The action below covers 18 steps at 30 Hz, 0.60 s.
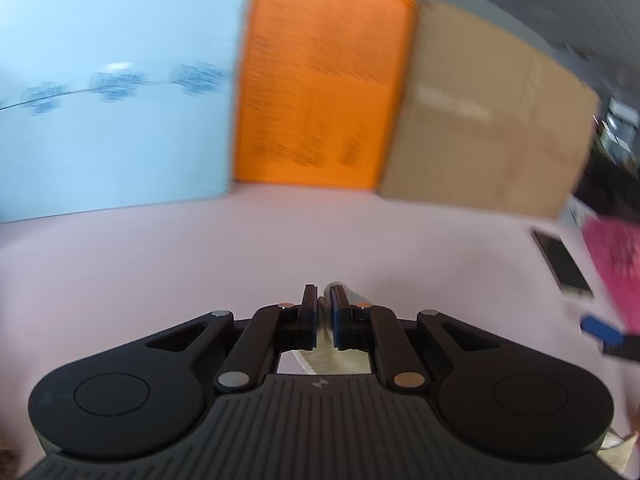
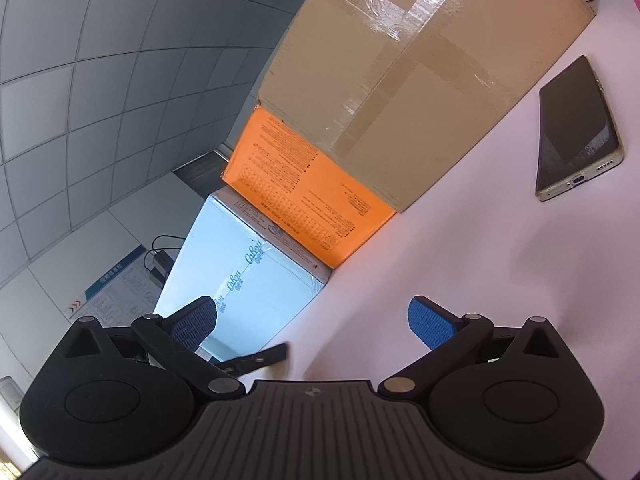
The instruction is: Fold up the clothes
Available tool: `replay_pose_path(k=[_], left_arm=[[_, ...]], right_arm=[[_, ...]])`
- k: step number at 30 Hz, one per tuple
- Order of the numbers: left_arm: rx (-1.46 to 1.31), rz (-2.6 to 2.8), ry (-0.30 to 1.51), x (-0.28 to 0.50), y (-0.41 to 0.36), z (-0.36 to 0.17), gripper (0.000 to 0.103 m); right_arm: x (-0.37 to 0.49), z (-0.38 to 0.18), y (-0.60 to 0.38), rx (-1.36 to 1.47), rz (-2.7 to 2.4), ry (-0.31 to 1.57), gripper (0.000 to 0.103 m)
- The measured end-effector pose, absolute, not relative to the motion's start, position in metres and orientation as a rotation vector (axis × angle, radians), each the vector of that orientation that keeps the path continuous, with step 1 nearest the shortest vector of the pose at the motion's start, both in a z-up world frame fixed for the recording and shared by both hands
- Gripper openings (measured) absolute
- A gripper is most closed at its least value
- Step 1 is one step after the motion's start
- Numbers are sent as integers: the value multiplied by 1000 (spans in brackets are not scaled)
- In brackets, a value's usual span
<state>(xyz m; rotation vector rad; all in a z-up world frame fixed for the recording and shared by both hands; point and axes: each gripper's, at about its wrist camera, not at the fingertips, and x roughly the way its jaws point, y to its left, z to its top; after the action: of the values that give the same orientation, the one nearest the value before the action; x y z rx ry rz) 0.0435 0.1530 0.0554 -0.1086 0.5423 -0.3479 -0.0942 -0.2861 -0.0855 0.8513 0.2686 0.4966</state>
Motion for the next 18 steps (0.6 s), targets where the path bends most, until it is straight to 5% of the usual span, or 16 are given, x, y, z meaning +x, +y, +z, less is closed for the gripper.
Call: replay_pose_path(k=[7, 14, 18], left_arm=[[-361, -86, 523, 40, 250, 42, 6], [-379, -105, 619, 43, 254, -7, 8], [-335, -144, 600, 41, 249, -7, 20]], right_arm=[[-93, -84, -281, 818, 488, 288, 103], [-85, -79, -261, 727, 465, 392, 103], [-87, -79, -242, 734, 518, 460, 103]])
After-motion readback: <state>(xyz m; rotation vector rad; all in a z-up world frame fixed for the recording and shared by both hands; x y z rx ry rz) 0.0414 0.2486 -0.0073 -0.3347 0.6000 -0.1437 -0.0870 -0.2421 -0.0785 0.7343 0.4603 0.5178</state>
